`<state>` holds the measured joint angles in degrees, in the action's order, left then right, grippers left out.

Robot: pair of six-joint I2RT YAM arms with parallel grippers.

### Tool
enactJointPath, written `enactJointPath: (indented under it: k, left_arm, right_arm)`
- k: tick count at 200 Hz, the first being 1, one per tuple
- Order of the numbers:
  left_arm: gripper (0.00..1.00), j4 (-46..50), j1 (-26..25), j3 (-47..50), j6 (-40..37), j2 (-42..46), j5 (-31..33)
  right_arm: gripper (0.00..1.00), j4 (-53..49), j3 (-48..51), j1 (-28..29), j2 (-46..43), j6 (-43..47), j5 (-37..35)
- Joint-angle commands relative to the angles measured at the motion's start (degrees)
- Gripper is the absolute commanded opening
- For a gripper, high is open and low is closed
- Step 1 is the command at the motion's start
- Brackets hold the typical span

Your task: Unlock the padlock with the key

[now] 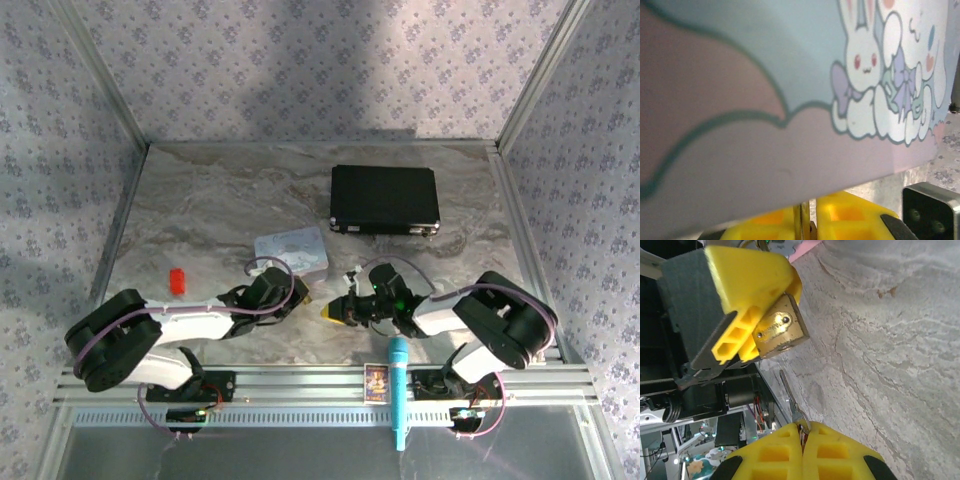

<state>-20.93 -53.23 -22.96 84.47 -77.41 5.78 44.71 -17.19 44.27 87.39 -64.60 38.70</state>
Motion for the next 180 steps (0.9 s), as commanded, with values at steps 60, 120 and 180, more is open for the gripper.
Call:
enactJointPath:
  k: [60,120,180]
  left_arm:
    - [0.00,-7.3,0.4,1.5,2.9,1.2,-0.4]
    - [0.00,-4.9,0.5,0.6,2.1,2.2,0.8]
    - [0.00,-10.2,0.0,1.2,4.0,2.2,-3.3]
  right_arm:
    - [0.00,10.9,-2.6,-0.4,7.4,-5.0,1.6]
    - [0.00,11.1,-1.7,-0.6,6.8,-4.8,0.5]
    - [0.00,15.4,-4.8,-0.5,8.9,-7.0,-0.1]
